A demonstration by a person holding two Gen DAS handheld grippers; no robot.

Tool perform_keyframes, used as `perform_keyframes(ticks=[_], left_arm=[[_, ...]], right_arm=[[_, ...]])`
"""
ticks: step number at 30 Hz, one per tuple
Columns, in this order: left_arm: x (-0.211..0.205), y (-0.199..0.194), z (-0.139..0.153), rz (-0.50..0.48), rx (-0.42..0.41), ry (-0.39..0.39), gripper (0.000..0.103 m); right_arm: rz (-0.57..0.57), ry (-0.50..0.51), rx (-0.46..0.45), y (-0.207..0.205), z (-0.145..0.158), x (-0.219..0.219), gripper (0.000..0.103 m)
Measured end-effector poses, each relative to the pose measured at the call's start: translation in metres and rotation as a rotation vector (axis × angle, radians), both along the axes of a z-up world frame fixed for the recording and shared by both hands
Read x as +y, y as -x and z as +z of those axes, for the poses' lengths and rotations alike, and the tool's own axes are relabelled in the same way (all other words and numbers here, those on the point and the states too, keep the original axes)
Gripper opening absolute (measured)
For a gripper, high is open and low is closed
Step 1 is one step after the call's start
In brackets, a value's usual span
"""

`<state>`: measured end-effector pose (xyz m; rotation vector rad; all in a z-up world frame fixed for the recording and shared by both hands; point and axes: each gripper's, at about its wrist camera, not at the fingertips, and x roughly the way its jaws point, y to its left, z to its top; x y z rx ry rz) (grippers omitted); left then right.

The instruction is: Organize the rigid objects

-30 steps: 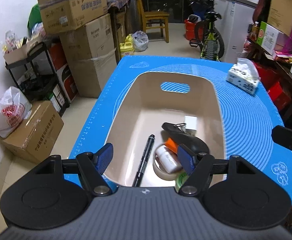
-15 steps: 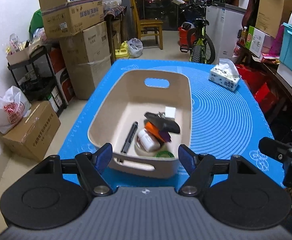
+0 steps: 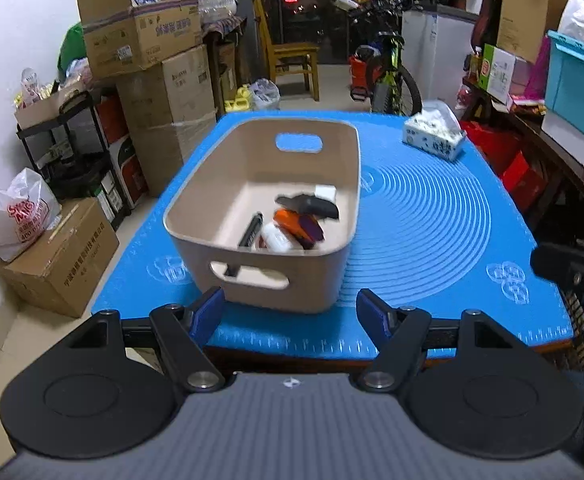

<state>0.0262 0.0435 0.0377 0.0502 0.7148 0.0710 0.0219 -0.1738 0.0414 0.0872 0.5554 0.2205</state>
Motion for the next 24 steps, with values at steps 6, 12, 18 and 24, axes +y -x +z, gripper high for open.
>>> perform_keyframes(ticks=[6,12,18,24], left_arm=[[-0.005,0.013,-0.01,-0.005,-0.012,-0.009,0.073],[-0.007,0.021,-0.012,-0.006,-0.025,-0.001,0.073],[-0.008,0.027,-0.018,0.008,-0.022,0.008,0.073],[-0.01,0.028,-0.024,0.013,-0.01,-0.003,0.073]], right_arm=[[-0.019,-0.014,-0.014,0.012,-0.003,-0.004,0.1],[-0.043,-0.028,-0.028,0.025,-0.009,-0.007,0.1],[-0.037,-0.016,-0.042,0.032,-0.011,-0.005,0.1],[-0.042,-0.017,-0.04,0.035,-0.012,-0.005,0.1]])
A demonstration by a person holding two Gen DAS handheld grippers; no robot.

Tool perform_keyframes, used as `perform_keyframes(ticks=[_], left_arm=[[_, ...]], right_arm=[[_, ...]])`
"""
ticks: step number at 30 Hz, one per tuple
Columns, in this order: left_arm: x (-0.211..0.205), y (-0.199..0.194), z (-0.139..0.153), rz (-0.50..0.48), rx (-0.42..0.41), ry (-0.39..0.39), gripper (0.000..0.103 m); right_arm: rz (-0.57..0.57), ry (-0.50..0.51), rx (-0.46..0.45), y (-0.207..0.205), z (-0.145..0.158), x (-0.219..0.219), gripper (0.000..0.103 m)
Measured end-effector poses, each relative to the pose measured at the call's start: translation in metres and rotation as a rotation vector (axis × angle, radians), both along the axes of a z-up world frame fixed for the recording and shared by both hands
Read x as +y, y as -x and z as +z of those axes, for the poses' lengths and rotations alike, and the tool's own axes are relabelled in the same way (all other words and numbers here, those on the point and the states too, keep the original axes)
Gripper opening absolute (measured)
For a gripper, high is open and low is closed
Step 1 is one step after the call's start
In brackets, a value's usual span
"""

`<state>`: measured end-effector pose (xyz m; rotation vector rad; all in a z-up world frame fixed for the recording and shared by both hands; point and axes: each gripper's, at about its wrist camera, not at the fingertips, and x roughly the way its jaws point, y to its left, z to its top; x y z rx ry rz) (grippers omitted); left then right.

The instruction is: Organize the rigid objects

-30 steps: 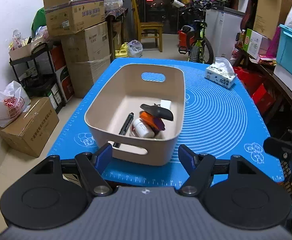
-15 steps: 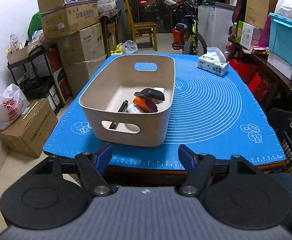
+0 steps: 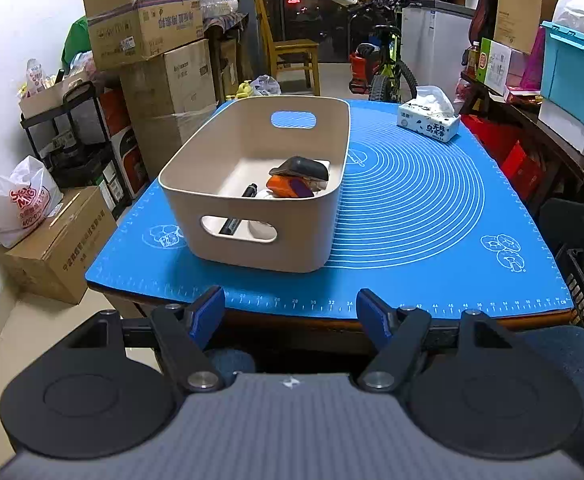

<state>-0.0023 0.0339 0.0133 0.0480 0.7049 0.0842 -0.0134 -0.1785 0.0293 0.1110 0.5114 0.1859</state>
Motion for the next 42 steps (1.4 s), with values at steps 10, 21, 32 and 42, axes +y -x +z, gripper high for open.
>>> perform_keyframes(ticks=[10,21,32,42], left_arm=[[0.003,0.001,-0.002,0.017,-0.001,0.011,0.073],[0.004,0.002,-0.001,0.027,-0.011,0.007,0.073],[0.005,0.003,0.0,0.036,-0.019,-0.001,0.073],[0.005,0.002,0.001,0.032,-0.02,-0.003,0.073]], right_arm=[[-0.007,0.0,0.022,0.003,-0.005,0.001,0.1],[-0.012,0.009,0.044,0.002,-0.009,0.004,0.1],[-0.016,0.008,0.049,0.003,-0.012,0.006,0.1],[-0.017,0.008,0.056,0.003,-0.016,0.005,0.1]])
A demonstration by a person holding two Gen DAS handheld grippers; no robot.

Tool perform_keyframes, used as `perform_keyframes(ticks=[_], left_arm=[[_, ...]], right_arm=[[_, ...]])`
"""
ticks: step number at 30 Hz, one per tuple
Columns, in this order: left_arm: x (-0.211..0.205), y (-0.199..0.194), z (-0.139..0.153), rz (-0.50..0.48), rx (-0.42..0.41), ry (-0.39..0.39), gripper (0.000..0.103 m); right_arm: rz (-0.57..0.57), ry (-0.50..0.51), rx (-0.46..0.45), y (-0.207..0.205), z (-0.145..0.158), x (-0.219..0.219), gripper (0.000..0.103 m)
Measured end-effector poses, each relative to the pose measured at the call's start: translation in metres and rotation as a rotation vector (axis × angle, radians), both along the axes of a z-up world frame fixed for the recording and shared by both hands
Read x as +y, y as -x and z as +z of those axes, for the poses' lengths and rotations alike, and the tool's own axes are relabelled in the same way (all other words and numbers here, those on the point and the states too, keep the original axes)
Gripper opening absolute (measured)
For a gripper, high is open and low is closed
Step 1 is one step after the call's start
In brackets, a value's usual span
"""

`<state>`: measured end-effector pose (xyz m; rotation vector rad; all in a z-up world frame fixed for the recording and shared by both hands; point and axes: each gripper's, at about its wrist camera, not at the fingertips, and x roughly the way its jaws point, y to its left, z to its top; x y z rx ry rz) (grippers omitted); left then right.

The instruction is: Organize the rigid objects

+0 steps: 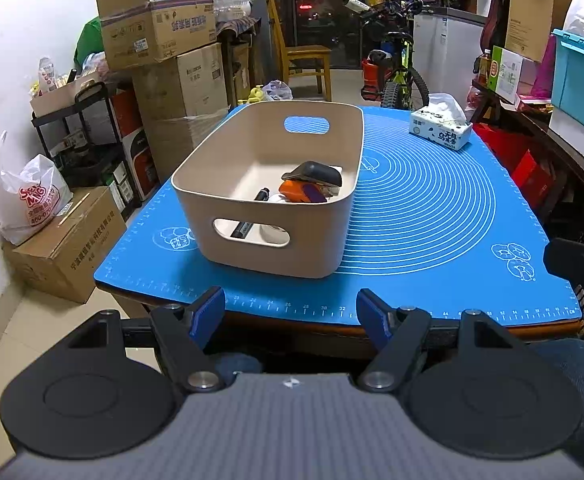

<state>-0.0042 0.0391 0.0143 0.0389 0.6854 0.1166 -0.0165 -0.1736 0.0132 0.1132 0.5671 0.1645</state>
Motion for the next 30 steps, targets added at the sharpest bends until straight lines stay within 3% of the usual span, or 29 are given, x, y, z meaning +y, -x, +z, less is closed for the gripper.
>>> perform_keyframes(ticks=[16,20,30], left_arm=[[-0.0038,-0.0018,0.0002,-0.009,0.004,-0.013,0.074],[-0.0035,-0.0011,-0.0006,-0.004,-0.002,-0.022,0.082],[-0.0027,-0.0013,-0.0002,-0.002,-0.006,-0.02,0.082]], right_arm=[[-0.002,0.001,-0.001,-0.0006,-0.0001,-0.0001,0.1],[-0.003,0.0,0.0,-0.0002,-0.0013,-0.0003,0.1],[-0.003,-0.001,0.003,-0.0005,-0.0014,-0.0013,0.1]])
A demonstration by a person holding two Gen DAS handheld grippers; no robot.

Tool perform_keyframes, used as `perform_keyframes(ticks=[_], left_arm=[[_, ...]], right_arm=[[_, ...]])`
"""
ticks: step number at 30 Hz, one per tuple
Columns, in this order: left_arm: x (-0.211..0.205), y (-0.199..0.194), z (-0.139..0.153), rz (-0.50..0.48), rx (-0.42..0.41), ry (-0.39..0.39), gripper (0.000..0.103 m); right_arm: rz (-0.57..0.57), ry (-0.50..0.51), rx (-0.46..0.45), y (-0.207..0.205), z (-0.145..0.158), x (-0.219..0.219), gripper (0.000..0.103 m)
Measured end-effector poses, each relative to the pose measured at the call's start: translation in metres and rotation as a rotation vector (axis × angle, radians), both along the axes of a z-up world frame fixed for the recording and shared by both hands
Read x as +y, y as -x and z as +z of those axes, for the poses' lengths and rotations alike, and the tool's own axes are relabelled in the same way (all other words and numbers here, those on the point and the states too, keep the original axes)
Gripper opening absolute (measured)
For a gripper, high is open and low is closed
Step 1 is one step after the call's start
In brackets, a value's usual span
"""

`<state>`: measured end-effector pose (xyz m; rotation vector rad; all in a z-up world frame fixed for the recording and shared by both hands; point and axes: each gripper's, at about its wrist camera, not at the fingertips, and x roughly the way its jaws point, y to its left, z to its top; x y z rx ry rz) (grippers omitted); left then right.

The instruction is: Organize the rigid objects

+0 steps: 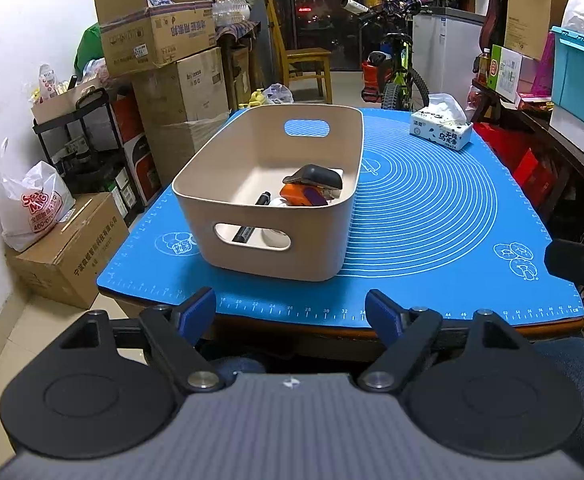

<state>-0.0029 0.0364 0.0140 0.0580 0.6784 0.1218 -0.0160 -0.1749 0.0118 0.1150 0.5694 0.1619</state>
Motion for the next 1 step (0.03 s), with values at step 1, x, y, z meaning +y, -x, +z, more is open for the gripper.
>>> perform_keyframes(ticks=[1], left_arm=[[0.0002,-0.0004,-0.0001,0.0,0.003,0.001,0.082]], right_arm=[[0.0,0.0,0.0,0.0,-0.0001,-0.0002,0.1]])
